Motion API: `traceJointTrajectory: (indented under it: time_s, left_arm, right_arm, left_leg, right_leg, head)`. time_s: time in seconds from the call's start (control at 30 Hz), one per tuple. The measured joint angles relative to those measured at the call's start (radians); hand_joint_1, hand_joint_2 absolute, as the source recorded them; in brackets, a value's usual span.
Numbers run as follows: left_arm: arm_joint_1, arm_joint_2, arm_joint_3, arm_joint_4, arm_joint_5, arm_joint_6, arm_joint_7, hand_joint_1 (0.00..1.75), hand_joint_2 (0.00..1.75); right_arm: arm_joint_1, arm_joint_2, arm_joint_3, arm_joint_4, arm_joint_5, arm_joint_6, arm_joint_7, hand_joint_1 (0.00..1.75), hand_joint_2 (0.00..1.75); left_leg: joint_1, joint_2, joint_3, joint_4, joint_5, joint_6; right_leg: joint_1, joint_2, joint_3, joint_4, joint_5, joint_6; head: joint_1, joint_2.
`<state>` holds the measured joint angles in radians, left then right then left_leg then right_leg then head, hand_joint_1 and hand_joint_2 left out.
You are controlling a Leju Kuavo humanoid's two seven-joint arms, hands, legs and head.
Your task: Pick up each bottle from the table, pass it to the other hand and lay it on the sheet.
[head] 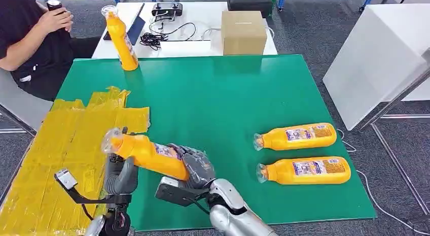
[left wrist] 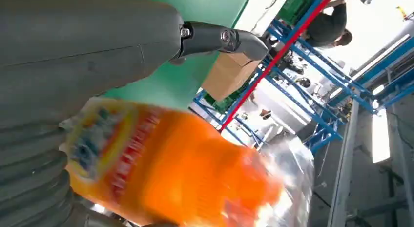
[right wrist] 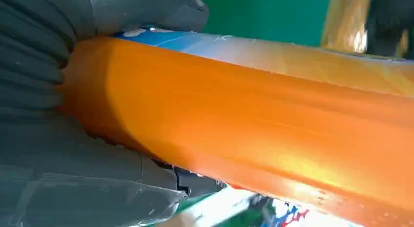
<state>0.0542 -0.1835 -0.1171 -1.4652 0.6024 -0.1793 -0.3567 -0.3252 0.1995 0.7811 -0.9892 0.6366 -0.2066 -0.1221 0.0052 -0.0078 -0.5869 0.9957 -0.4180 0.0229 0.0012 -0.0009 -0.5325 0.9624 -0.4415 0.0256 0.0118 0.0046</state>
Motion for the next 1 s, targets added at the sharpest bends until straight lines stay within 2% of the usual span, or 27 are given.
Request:
traceJointTrajectory:
  time_s: [0.27, 0.63, 0.67, 0.7, 1.0]
  left_arm:
    - [0.029, -0.001, 0.022, -0.009, -0.007, 0.009, 0.006, 0.00, 1.75]
    - [0.037, -0.001, 0.033, -0.009, -0.008, 0.013, 0.010, 0.00, 1.75]
    - [0.038, -0.001, 0.033, -0.009, -0.008, 0.013, 0.010, 1.19, 1.75]
    - [0.038, -0.001, 0.033, -0.009, -0.008, 0.014, 0.011, 1.75, 1.75]
    - [0.042, -0.001, 0.035, -0.009, -0.015, 0.014, 0.006, 1.75, 1.75]
  right_arm:
    - [-0.039, 0.010, 0.095, 0.064, 0.007, 0.035, 0.013, 1.75, 1.75]
    - [-0.076, 0.013, 0.144, 0.114, -0.007, 0.038, 0.015, 1.75, 1.75]
    - [-0.078, 0.013, 0.146, 0.116, -0.007, 0.038, 0.015, 1.75, 1.75]
    - [-0.079, 0.013, 0.149, 0.119, -0.007, 0.038, 0.015, 1.75, 1.75]
    - [-0.086, 0.014, 0.157, 0.137, -0.017, 0.039, 0.015, 1.75, 1.75]
  left_leg:
    - [0.000, 0.000, 0.000, 0.000, 0.000, 0.000]
    - [0.000, 0.001, -0.001, 0.000, 0.000, 0.000]
    - [0.000, 0.001, -0.001, 0.000, 0.000, 0.000]
    - [0.000, 0.001, -0.001, 0.000, 0.000, 0.000]
    - [0.000, 0.001, 0.000, 0.000, 0.000, 0.000]
  right_leg:
    - [0.000, 0.000, -0.001, 0.000, 0.000, 0.000]
    - [0.000, 0.000, -0.001, 0.000, 0.000, 0.000]
    - [0.000, 0.000, -0.002, 0.000, 0.000, 0.000]
    - [0.000, 0.000, -0.002, 0.000, 0.000, 0.000]
    - [0.000, 0.000, -0.002, 0.000, 0.000, 0.000]
  head:
    - [0.000, 0.000]
    - [0.000, 0.000]
    - [0.000, 0.000]
    - [0.000, 0.000]
    - [0.000, 0.000]
